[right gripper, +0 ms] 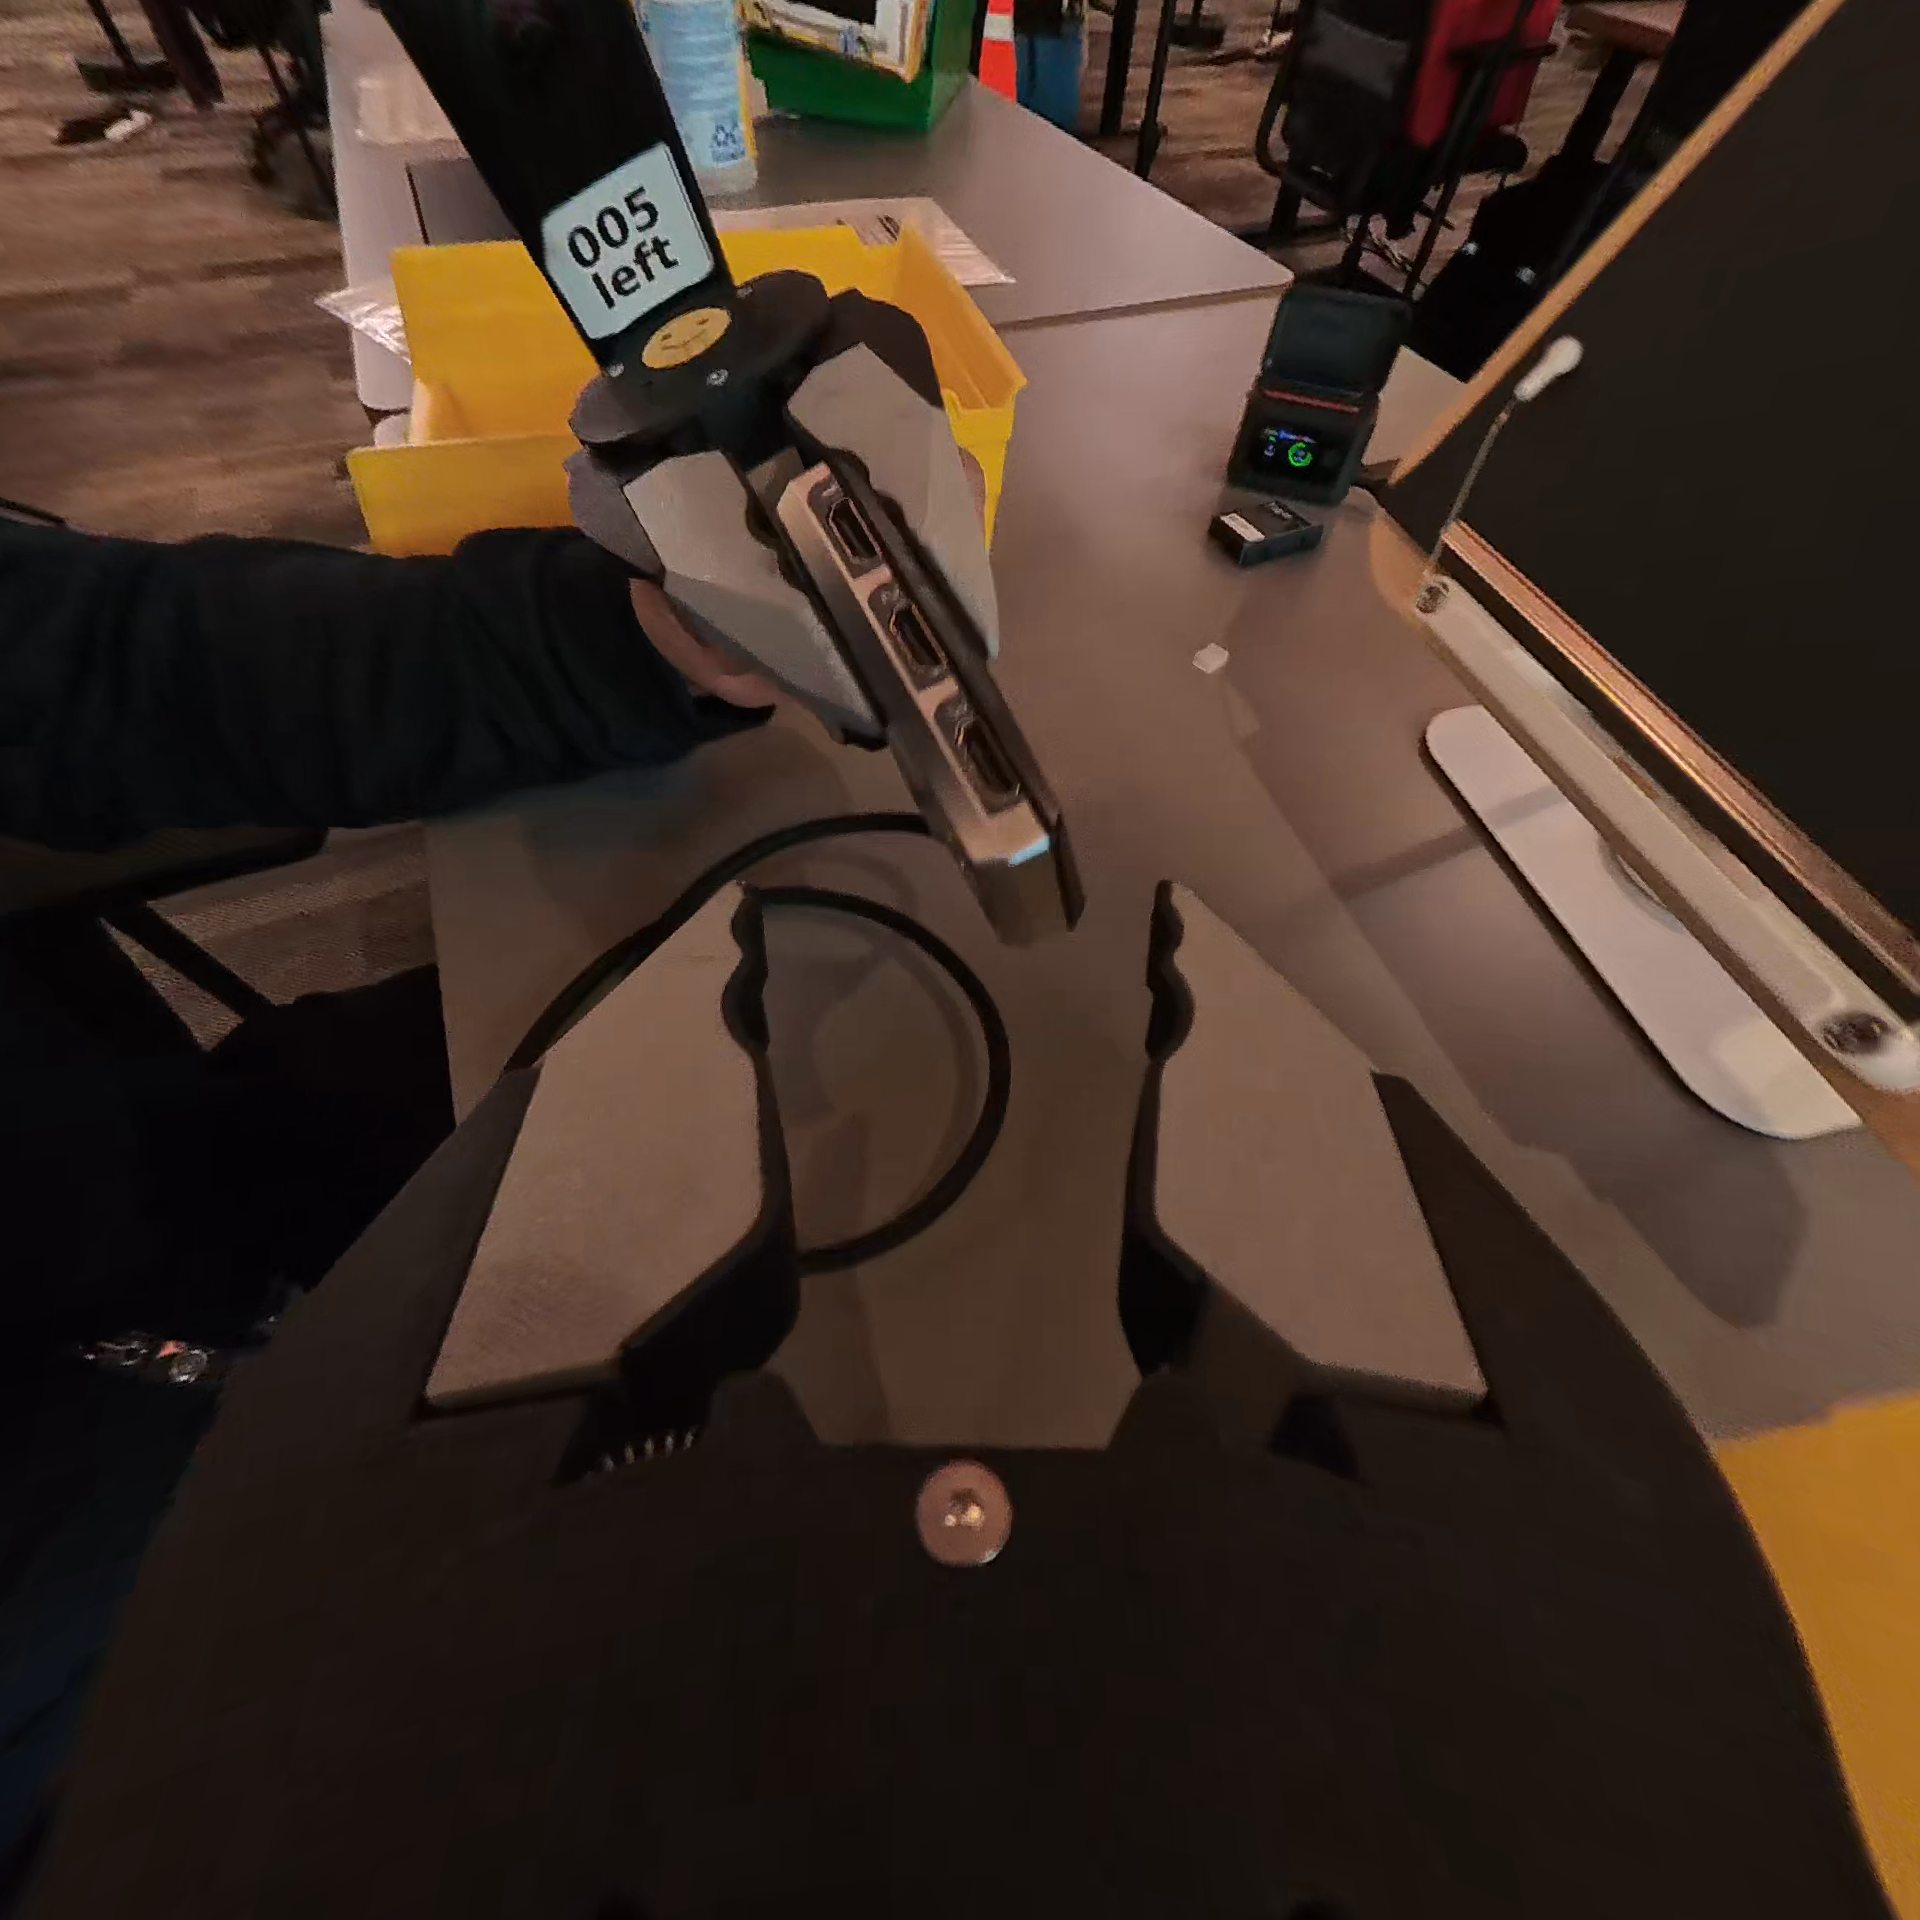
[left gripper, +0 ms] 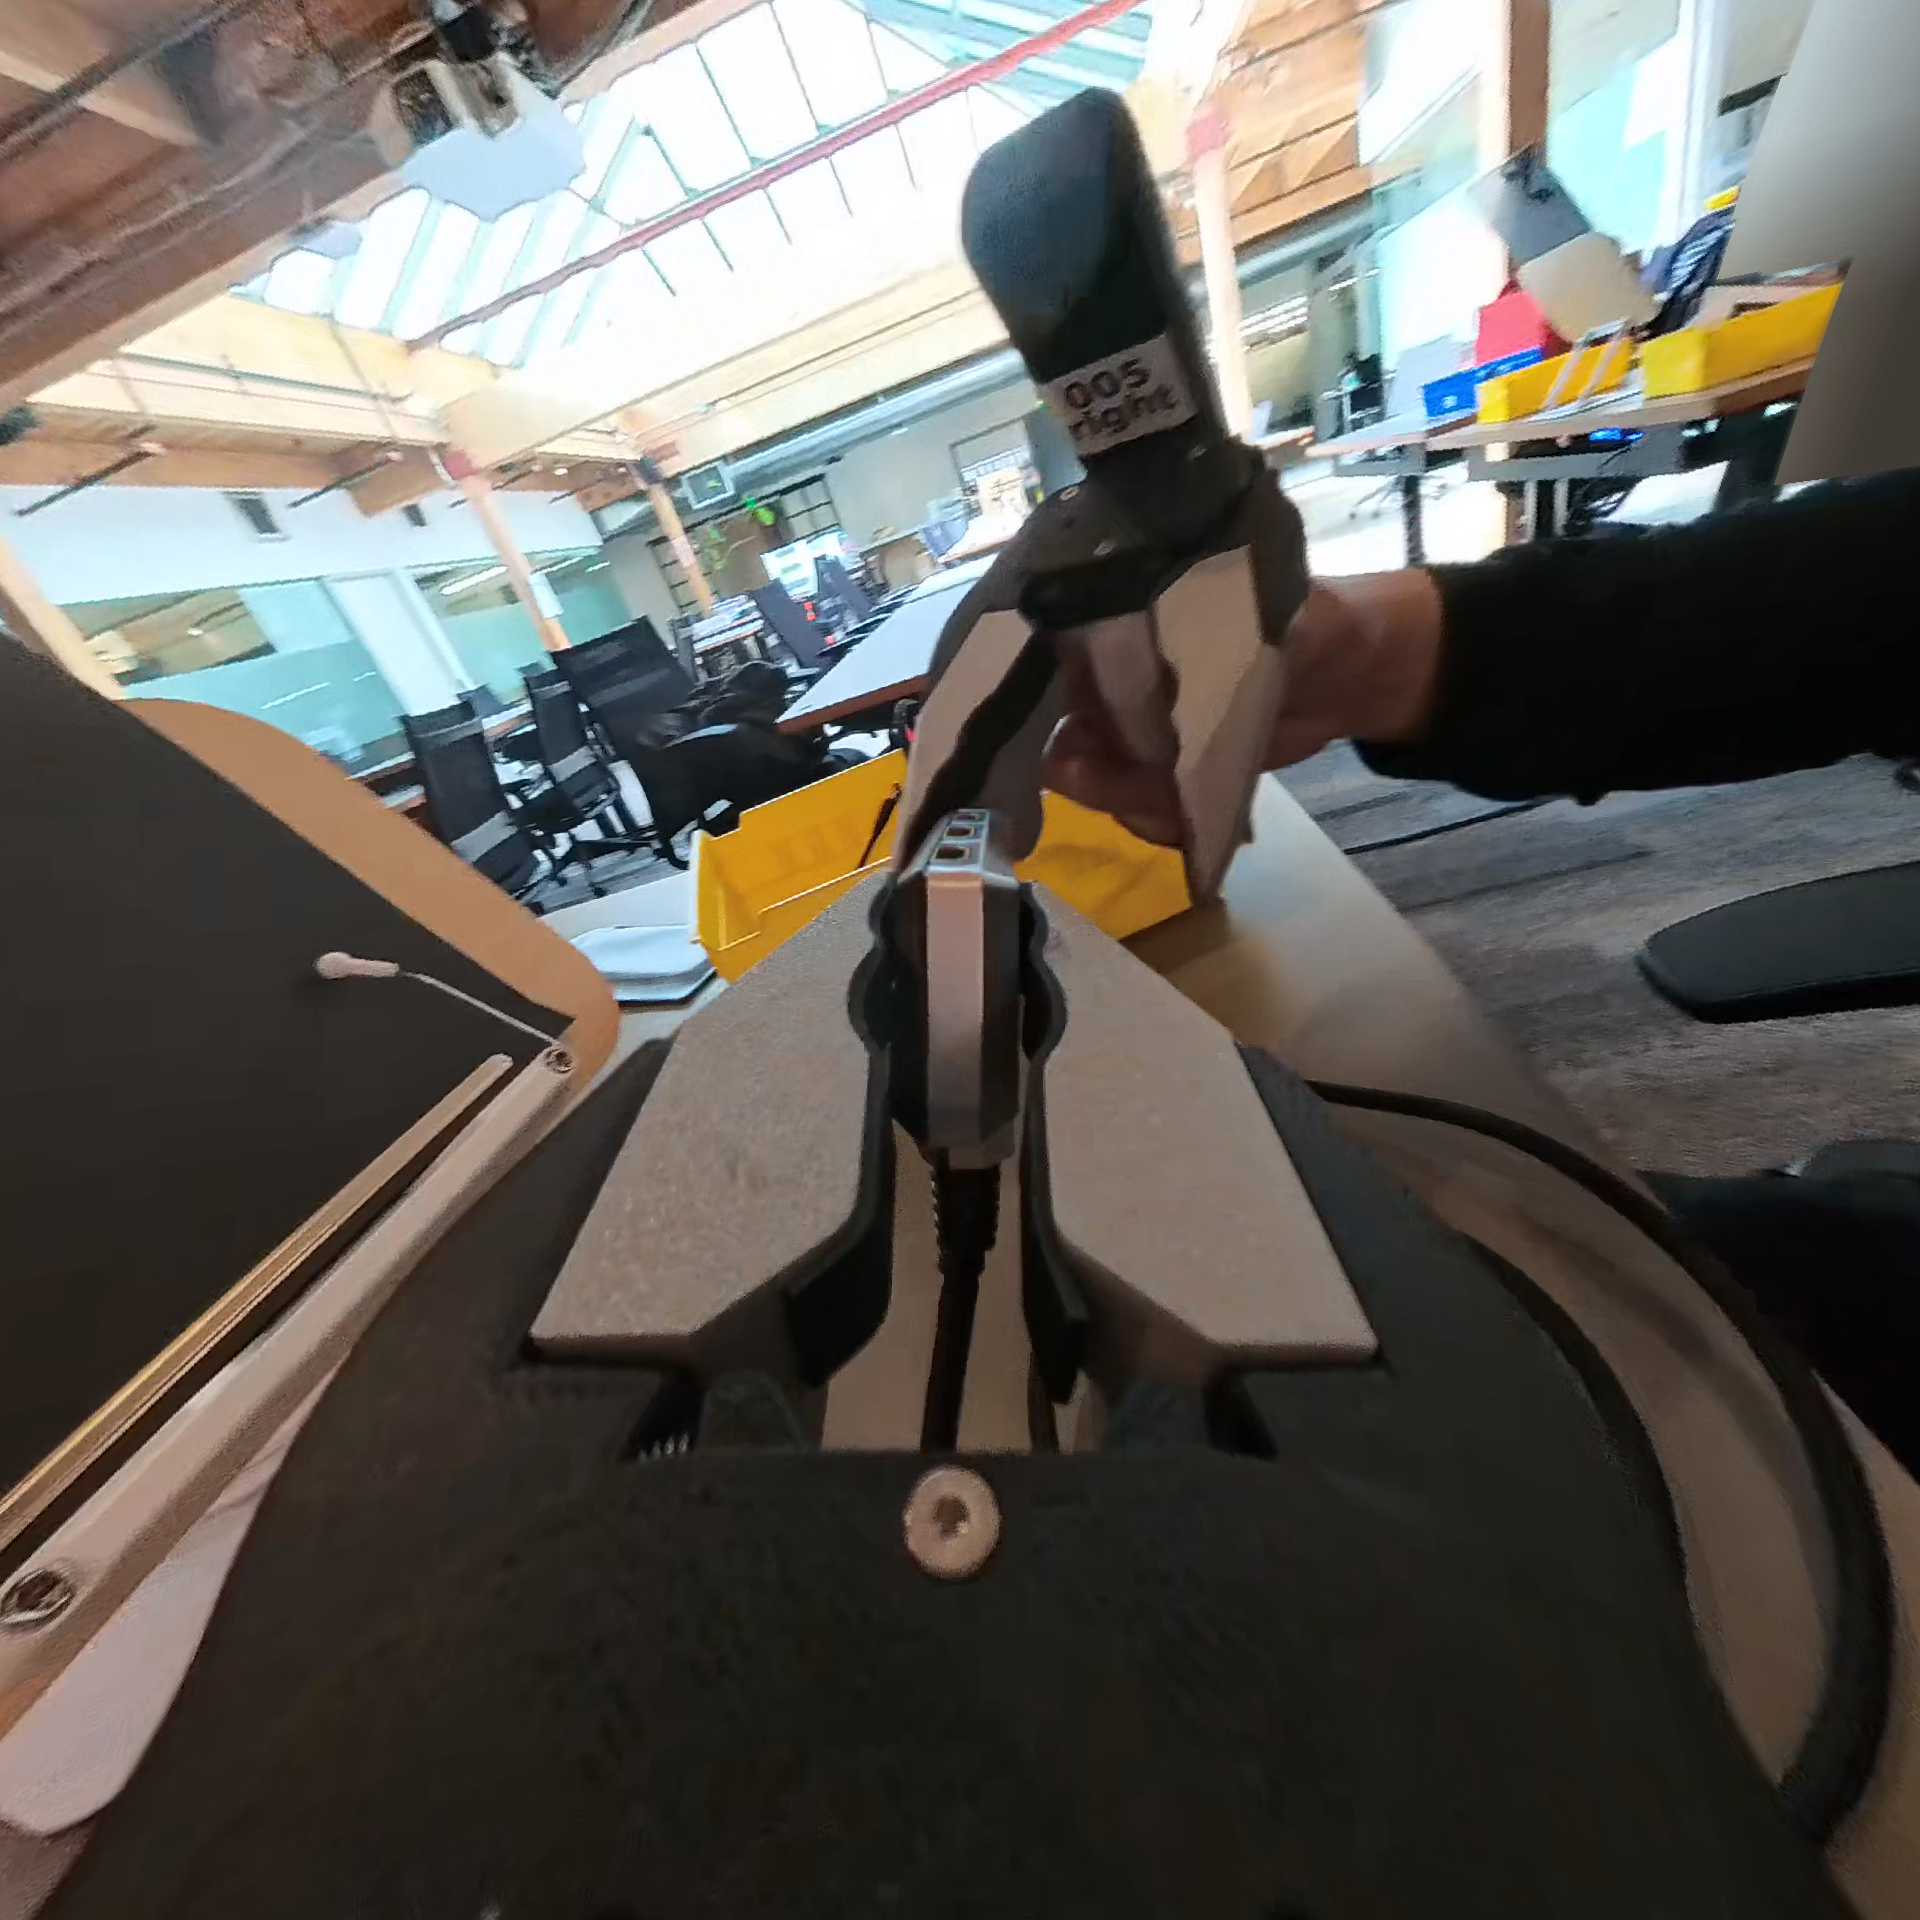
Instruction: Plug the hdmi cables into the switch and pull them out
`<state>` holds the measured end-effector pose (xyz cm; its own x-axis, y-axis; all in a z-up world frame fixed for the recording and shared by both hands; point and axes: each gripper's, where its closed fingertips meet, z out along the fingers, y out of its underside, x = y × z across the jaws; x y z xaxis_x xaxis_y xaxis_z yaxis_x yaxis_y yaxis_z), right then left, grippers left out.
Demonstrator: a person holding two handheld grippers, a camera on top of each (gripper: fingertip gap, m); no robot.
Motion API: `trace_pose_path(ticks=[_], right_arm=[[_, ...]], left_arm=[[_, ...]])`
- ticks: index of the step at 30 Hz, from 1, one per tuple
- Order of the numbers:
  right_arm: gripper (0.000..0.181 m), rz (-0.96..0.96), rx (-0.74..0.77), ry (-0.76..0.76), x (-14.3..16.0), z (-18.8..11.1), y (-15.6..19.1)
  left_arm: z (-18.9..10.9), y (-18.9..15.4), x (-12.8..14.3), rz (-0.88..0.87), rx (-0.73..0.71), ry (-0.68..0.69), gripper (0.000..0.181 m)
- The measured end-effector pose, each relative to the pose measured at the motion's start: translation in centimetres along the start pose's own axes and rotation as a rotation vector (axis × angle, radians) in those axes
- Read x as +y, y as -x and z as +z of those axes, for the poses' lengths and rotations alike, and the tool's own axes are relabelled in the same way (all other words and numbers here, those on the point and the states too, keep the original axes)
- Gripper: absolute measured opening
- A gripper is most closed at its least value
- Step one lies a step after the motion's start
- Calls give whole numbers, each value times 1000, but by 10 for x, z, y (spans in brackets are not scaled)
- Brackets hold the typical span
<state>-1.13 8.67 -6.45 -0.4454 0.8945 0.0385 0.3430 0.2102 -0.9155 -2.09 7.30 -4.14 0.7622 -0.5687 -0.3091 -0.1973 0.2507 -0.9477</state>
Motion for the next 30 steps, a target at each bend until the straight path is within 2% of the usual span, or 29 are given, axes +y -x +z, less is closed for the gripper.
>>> trace_pose_path(ticks=[2,4,5,10,13,16,19,21,22,24,26,28,30], right_arm=[[60,-9,-46,-23,-5,8,5],[30,-46,-28,-14,-5,11,2],[23,-85,-20,-6,-4,11,1],[26,-64,-32,11,-4,17,2],[21,-116,-28,60,0,20,3],[18,-111,-4,61,-12,8,2],[17,-149,135,33,-44,-27,-15],[17,-177,232,8,-74,-61,-26],[17,-197,280,5,-90,-80,-32],[17,-243,397,-5,-124,-119,-46],[17,-263,505,0,-156,-156,-62],[17,-255,618,-19,-187,-192,-81],[17,-250,722,-48,-215,-224,-98]], left_arm=[[1,-5,2,6,25,13,18],[3,-9,4,15,45,27,18],[3,-11,5,12,57,32,18],[1,-7,3,-59,58,19,17],[2,-10,3,-59,75,16,18],[-2,2,-8,-114,0,-48,30],[-23,21,-33,-169,-65,-203,33],[-38,36,-42,-209,-114,-273,25],[-43,47,-42,-206,-184,-280,20],[-50,64,-36,-187,-314,-258,14],[-50,74,-24,-189,-383,-195,14],[-46,79,-11,-194,-418,-134,14],[-40,77,-4,-218,-394,-109,16]])
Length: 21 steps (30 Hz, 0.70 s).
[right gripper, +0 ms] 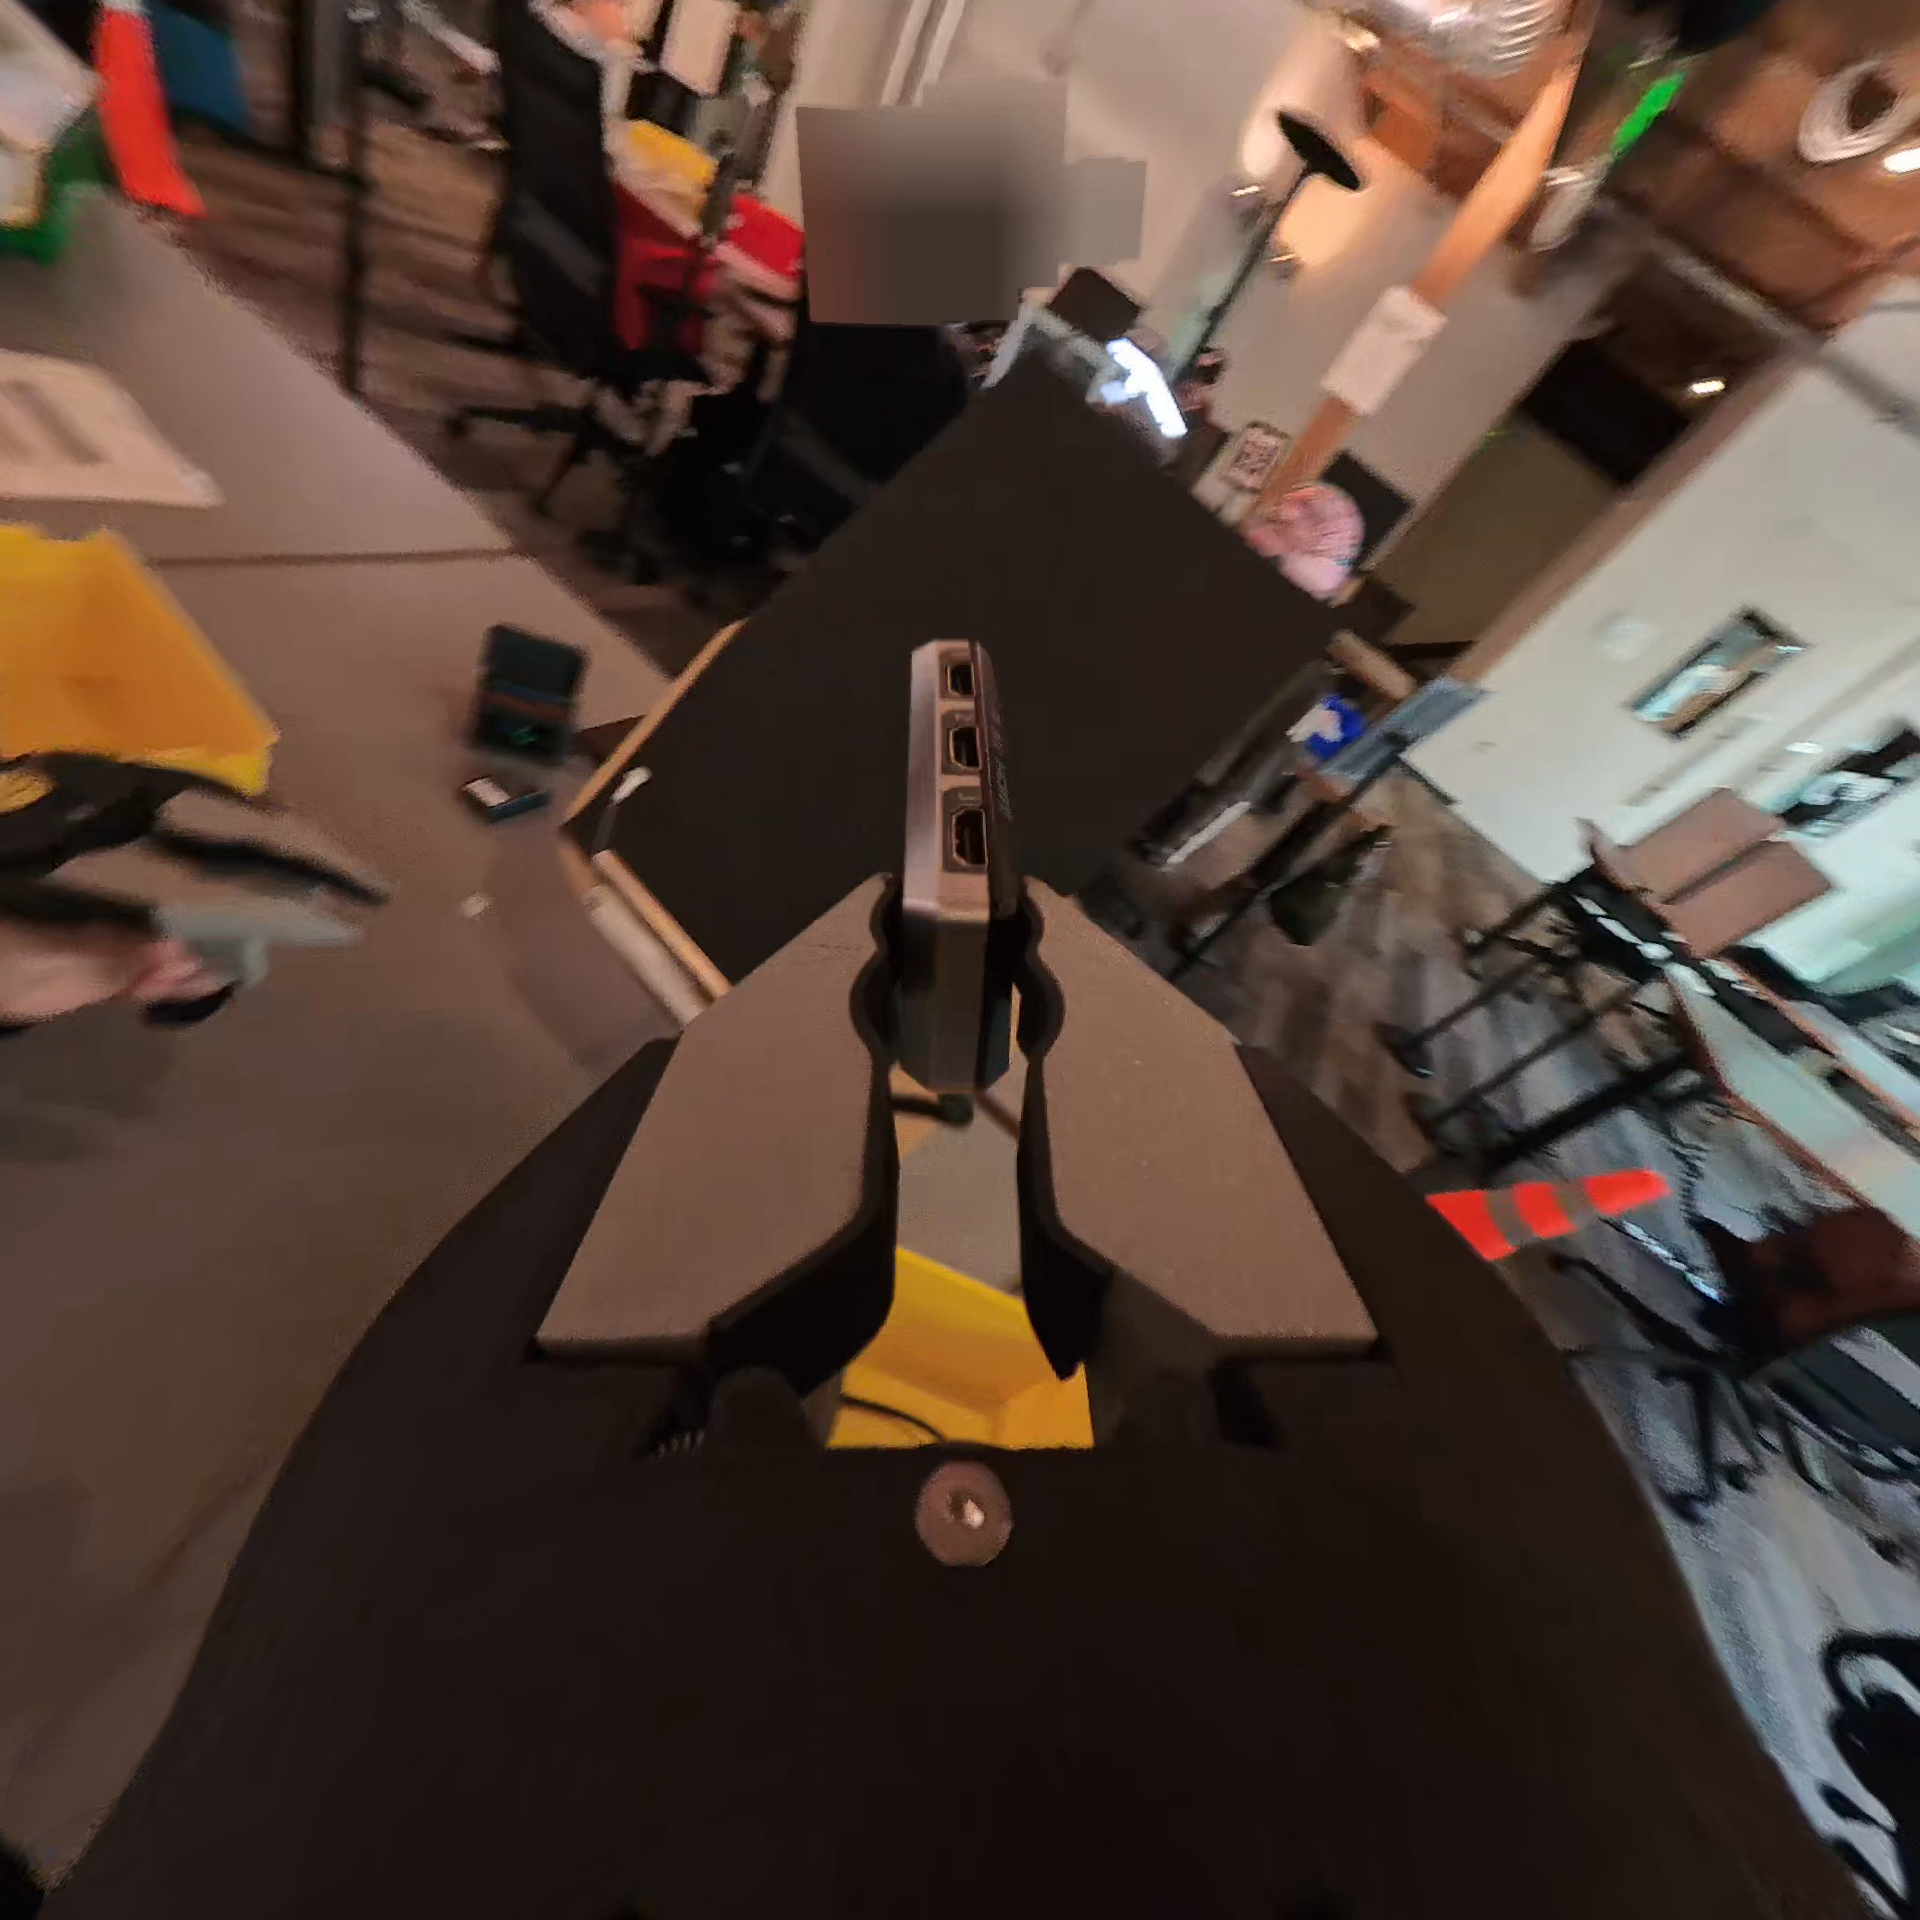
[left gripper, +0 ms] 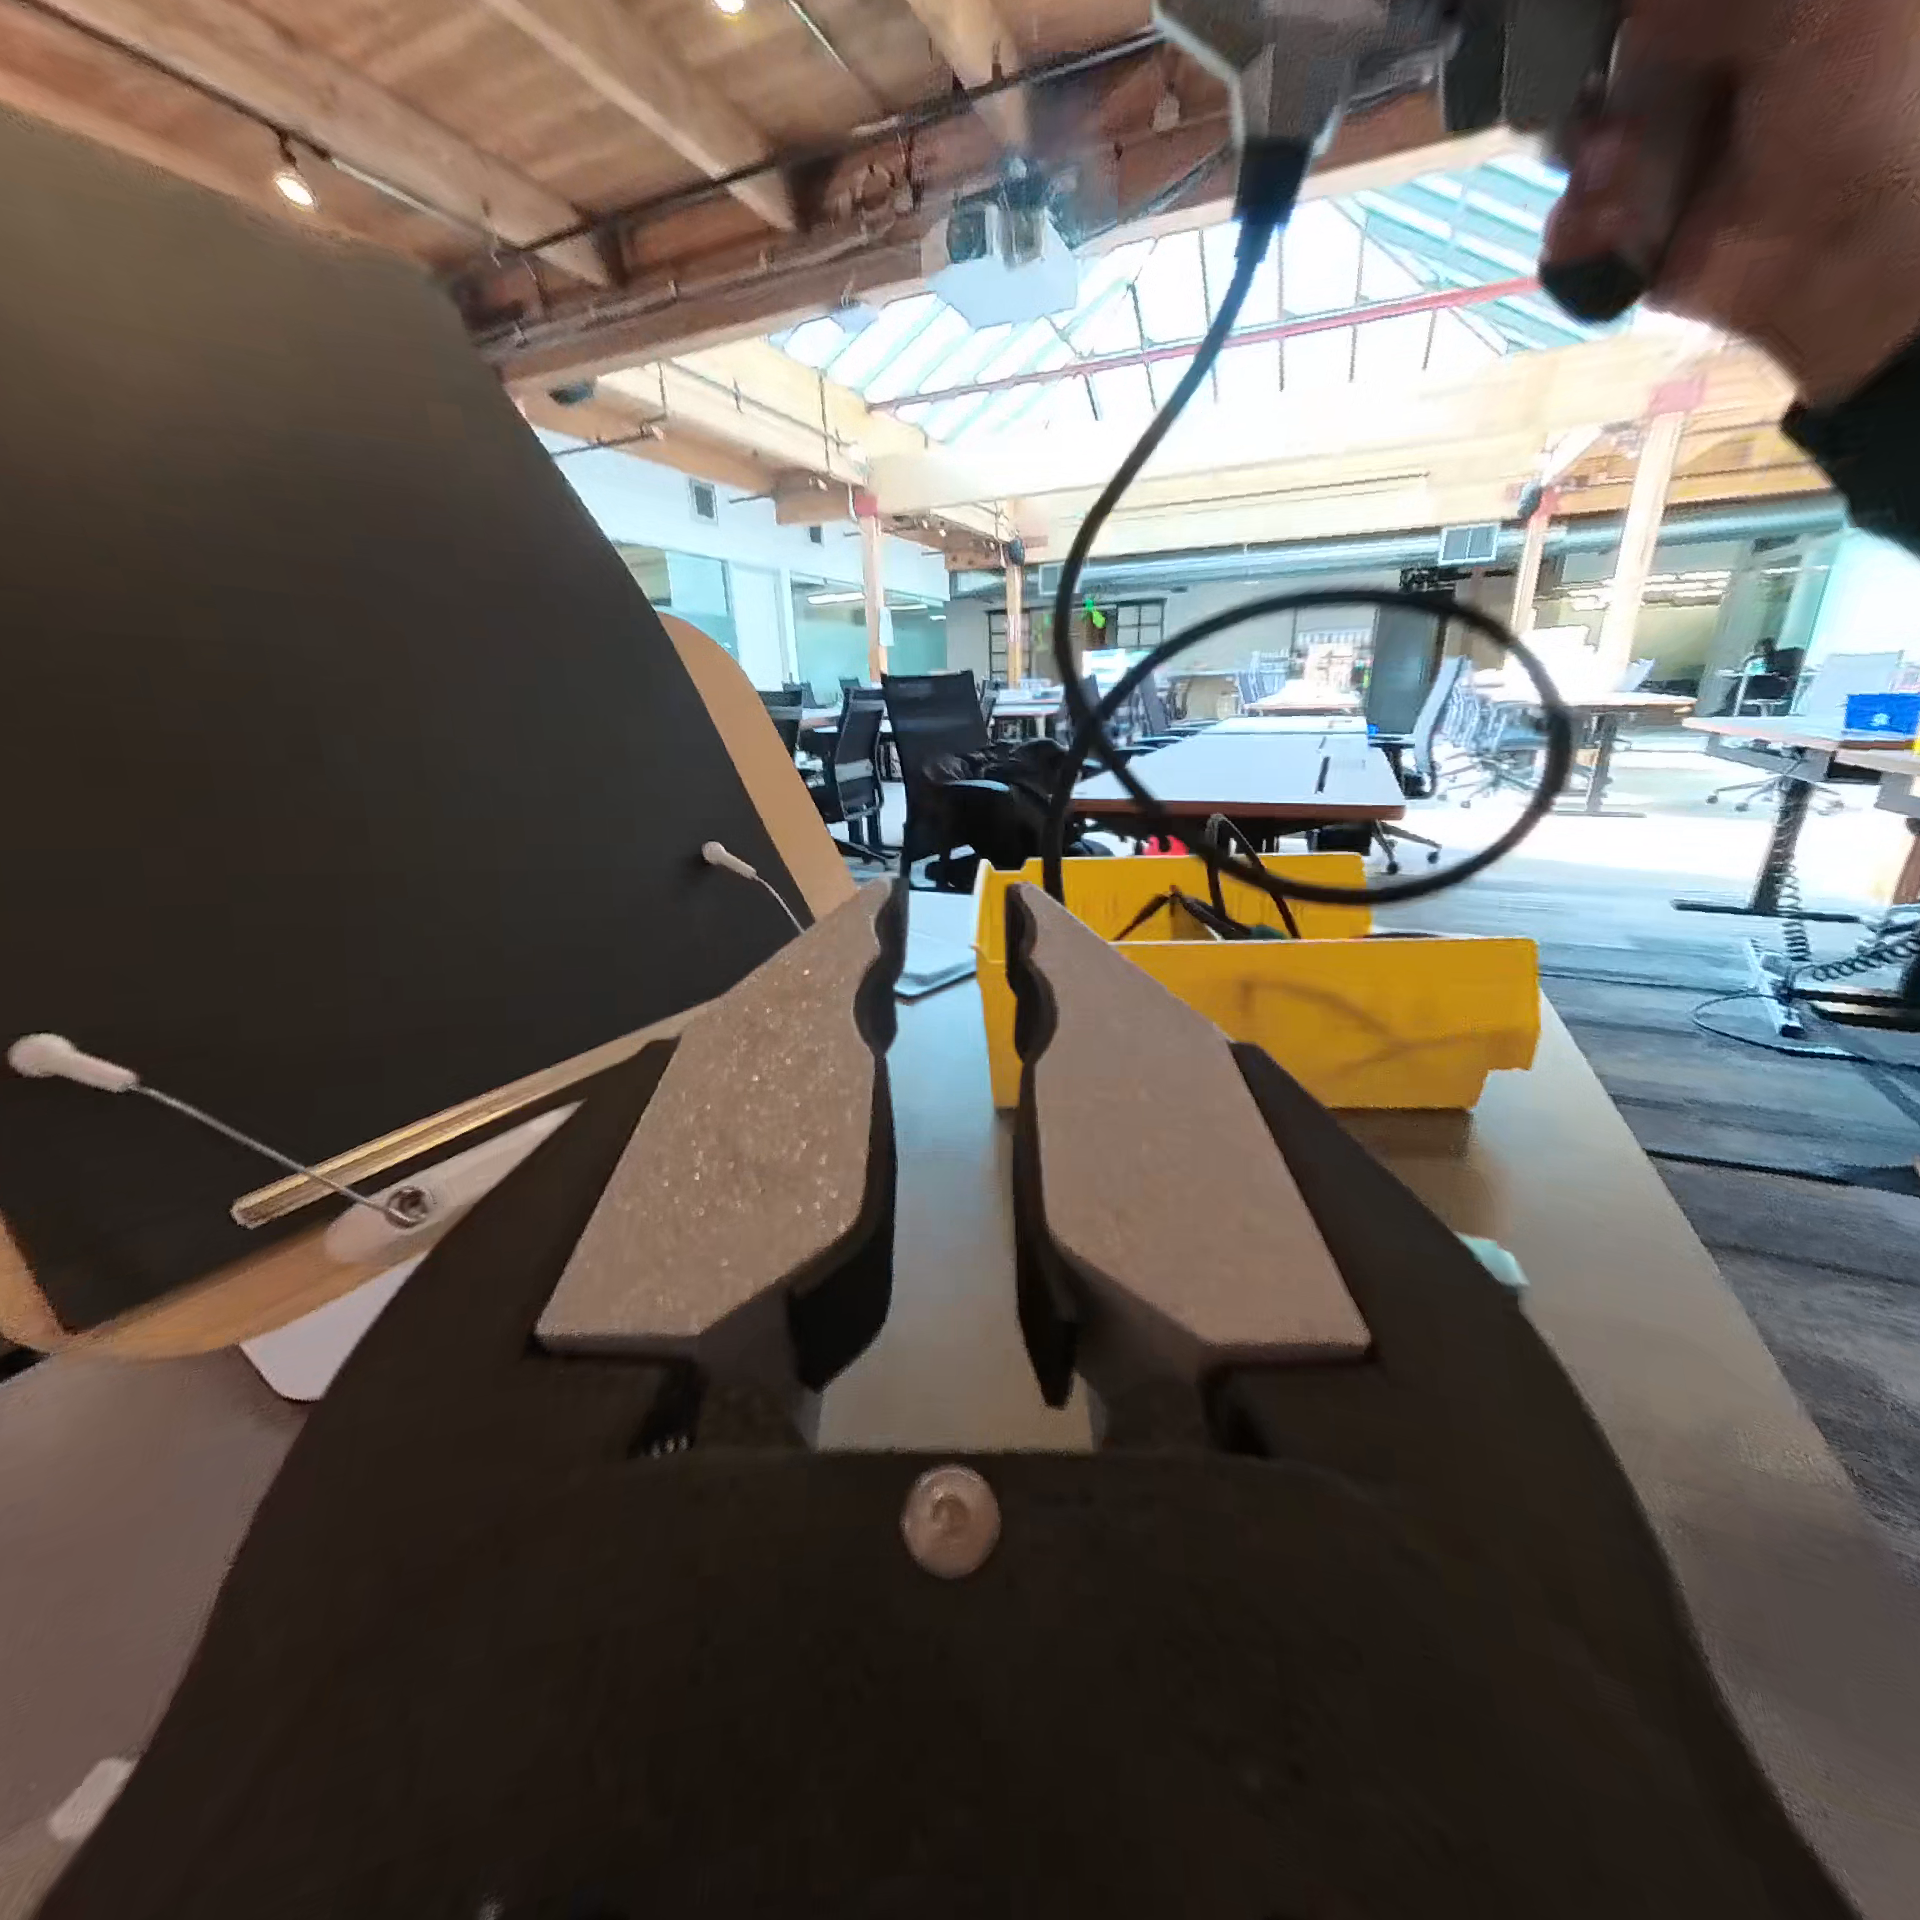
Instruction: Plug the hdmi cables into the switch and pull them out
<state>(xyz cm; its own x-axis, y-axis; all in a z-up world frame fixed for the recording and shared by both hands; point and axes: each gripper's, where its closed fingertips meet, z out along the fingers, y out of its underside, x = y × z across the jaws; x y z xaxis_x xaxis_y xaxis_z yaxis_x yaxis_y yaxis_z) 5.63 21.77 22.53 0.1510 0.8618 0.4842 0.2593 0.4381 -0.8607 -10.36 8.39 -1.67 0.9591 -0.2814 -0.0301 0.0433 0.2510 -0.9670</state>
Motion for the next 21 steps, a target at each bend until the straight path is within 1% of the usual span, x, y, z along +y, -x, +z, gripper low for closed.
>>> trace_pose_path(ticks=[3,5,8,10,12,14,17,21], right_arm=[[17,6,111,-17,-28,-8,-44],[16,8,148,-28,-49,-10,-63],[17,10,231,-62,-89,-13,-95],[17,-21,348,-67,-112,-20,-122],[17,-72,474,-46,-127,-29,-149],[16,-82,546,-21,-131,-35,-169],[17,-92,610,62,-116,-34,-190],[17,-79,576,93,-88,-18,-189]], left_arm=[[3,1,6,-6,-12,21,14],[4,1,10,-5,-12,38,14],[6,0,17,2,-9,65,13],[8,-1,21,1,-4,83,13],[8,-1,24,3,-6,94,13],[8,0,24,-4,-5,94,13],[8,1,24,-18,-5,92,12],[9,0,24,-27,3,97,13]])
